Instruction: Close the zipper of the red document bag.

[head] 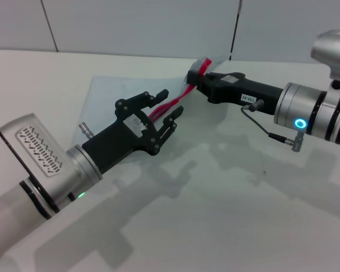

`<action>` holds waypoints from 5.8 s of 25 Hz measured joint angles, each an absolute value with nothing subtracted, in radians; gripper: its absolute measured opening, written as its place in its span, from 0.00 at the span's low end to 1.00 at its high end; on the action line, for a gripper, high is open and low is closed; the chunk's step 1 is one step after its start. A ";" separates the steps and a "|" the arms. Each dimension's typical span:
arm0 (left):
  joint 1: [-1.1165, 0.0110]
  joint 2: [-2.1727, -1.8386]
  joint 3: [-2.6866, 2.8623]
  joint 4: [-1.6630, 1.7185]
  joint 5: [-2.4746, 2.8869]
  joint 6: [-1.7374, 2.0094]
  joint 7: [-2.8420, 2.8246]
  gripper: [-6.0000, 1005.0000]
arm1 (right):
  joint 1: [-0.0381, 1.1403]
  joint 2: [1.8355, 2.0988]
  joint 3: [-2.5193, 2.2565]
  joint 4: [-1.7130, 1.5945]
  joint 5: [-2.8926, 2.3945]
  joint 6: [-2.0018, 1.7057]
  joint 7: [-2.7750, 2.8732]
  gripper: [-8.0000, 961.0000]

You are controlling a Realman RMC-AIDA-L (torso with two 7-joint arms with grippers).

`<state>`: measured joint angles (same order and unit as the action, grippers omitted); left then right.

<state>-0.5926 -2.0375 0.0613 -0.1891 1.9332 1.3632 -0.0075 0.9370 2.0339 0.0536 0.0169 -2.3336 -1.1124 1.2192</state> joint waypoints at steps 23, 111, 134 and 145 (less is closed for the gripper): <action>-0.589 -2.034 0.051 -0.187 1.911 1.338 0.042 0.37 | 0.947 2.031 0.029 0.045 -2.346 -1.163 1.221 0.09; -0.550 -2.035 0.022 -0.221 1.760 1.314 0.148 0.23 | 0.610 2.032 0.089 -0.162 -1.934 -1.450 0.894 0.29; -0.487 -2.026 0.023 -0.132 1.565 1.516 -0.183 0.54 | 0.518 2.039 0.095 0.150 -1.719 -1.521 0.138 0.69; -0.486 -2.028 0.023 -0.131 1.551 1.519 -0.187 0.53 | 0.517 2.039 0.094 0.162 -1.719 -1.522 0.135 0.69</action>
